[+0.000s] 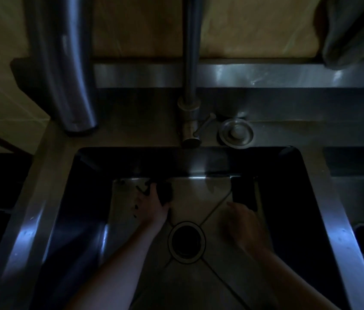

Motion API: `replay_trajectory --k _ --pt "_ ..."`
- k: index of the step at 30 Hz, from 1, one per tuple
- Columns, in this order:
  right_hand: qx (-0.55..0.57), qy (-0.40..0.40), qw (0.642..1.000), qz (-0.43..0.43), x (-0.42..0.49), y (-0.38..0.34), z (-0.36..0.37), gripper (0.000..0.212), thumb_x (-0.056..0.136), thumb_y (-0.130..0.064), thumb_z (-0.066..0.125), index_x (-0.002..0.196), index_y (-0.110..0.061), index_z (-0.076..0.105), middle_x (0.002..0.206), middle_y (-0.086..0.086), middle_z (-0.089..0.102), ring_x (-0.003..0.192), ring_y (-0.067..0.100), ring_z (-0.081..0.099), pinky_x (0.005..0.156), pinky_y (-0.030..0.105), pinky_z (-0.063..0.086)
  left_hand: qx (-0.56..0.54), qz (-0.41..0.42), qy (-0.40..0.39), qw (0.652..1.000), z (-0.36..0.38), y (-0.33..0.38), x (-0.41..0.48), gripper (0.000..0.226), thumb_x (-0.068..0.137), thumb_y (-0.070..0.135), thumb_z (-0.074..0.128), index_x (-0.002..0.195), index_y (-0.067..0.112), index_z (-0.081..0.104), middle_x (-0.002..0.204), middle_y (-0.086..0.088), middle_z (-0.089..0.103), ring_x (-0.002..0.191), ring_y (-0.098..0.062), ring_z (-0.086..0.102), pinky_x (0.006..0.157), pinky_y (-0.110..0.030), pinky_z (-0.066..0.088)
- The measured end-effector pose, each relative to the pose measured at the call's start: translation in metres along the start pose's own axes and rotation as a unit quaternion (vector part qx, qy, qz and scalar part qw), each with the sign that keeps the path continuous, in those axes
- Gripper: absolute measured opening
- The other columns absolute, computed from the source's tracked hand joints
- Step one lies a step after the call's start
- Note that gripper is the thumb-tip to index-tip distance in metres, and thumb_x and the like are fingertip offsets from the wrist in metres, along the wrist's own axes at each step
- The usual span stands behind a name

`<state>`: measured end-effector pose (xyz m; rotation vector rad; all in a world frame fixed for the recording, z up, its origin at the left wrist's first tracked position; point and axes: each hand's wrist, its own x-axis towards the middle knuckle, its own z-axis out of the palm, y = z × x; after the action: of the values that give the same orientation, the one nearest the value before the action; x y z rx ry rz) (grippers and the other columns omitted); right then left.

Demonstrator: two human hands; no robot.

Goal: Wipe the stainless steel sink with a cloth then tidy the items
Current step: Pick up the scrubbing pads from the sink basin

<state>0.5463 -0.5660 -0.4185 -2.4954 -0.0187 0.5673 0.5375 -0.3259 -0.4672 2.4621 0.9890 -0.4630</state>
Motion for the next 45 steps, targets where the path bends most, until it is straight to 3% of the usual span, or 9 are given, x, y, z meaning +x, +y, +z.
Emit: replay_trajectory --k 2,5,10,17,23,31,36,41,45 --pt "0.008 0.022 1.0 -0.002 0.006 0.001 -0.001 0.043 0.08 -0.009 0.063 0.123 -0.013 0.06 0.123 0.01 0.06 0.114 0.03 0.056 0.096 0.032 0.043 0.004 0.013 0.002 1.0 -0.001 0.007 -0.007 0.074 0.075 0.037 0.068 0.138 0.031 0.028 0.142 -0.022 0.034 0.128 -0.038 0.034 0.102 -0.052 0.034" --pt "-0.028 0.031 0.999 0.001 0.018 0.006 -0.001 0.044 0.08 -0.013 0.06 0.124 -0.014 0.057 0.127 0.01 0.056 0.113 0.031 0.054 0.095 0.036 0.043 0.0 0.031 -0.006 1.0 -0.003 0.015 -0.014 0.071 0.076 0.039 0.067 0.136 0.033 0.03 0.131 -0.018 0.046 0.121 -0.037 0.042 0.098 -0.051 0.037" --pt "-0.043 0.033 0.997 0.056 0.044 0.018 0.003 0.061 0.085 -0.017 0.055 0.143 -0.018 0.035 0.148 0.012 0.035 0.133 0.032 0.037 0.107 0.039 0.037 -0.001 0.037 0.004 0.999 -0.002 0.032 -0.022 0.071 0.076 0.04 0.067 0.136 0.033 0.03 0.127 -0.02 0.042 0.118 -0.038 0.041 0.095 -0.049 0.038" --pt "-0.047 0.048 0.991 0.115 0.064 0.033 0.008 0.065 0.087 -0.022 0.054 0.146 -0.026 0.027 0.154 0.016 0.019 0.138 0.04 0.027 0.113 0.047 0.029 0.011 0.065 0.012 0.998 0.013 0.048 -0.032 0.071 0.075 0.041 0.068 0.135 0.033 0.031 0.123 -0.019 0.043 0.115 -0.038 0.043 0.095 -0.048 0.035" --pt "-0.063 0.036 0.989 0.127 0.075 0.042 0.014 0.069 0.085 -0.028 0.061 0.145 -0.026 0.027 0.152 0.016 0.02 0.133 0.041 0.032 0.109 0.046 0.032 0.003 0.072 0.0 0.997 0.024 0.059 -0.036 0.072 0.075 0.04 0.068 0.137 0.033 0.03 0.124 -0.019 0.043 0.116 -0.038 0.042 0.095 -0.049 0.036" --pt "-0.05 0.035 0.99 0.125 0.077 0.038 0.015 0.066 0.068 -0.02 0.069 0.126 -0.018 0.038 0.145 0.017 0.026 0.126 0.04 0.036 0.098 0.043 0.042 -0.003 0.068 0.026 0.997 0.02 0.053 -0.043 0.07 0.073 0.04 0.068 0.133 0.034 0.032 0.118 -0.018 0.046 0.111 -0.039 0.045 0.091 -0.048 0.037" --pt "-0.041 0.023 0.991 0.123 0.053 0.029 0.016 0.067 0.069 -0.022 0.067 0.128 -0.02 0.035 0.131 0.017 0.042 0.122 0.037 0.04 0.088 0.038 0.044 -0.029 0.044 0.03 0.998 0.012 0.042 -0.051 0.067 0.075 0.041 0.067 0.13 0.039 0.029 0.119 -0.016 0.046 0.109 -0.037 0.046 0.09 -0.049 0.037" --pt "-0.035 0.027 0.996 0.079 0.022 0.015 0.003 0.062 0.077 -0.034 0.066 0.13 -0.025 0.038 0.131 0.013 0.043 0.124 0.035 0.037 0.097 0.046 0.04 -0.034 0.035 0.053 0.997 -0.007 0.03 -0.077 0.065 0.076 0.042 0.066 0.129 0.041 0.028 0.119 -0.014 0.05 0.108 -0.036 0.047 0.087 -0.047 0.039" --pt "-0.023 0.015 0.998 0.063 0.001 -0.008 -0.018 0.064 0.074 -0.035 0.068 0.131 -0.028 0.04 0.132 0.01 0.045 0.125 0.034 0.041 0.102 0.046 0.042 -0.121 0.04 0.047 0.991 -0.028 0.019 -0.104 0.063 0.078 0.036 0.066 0.128 0.039 0.027 0.124 -0.013 0.049 0.11 -0.034 0.05 0.089 -0.052 0.046"
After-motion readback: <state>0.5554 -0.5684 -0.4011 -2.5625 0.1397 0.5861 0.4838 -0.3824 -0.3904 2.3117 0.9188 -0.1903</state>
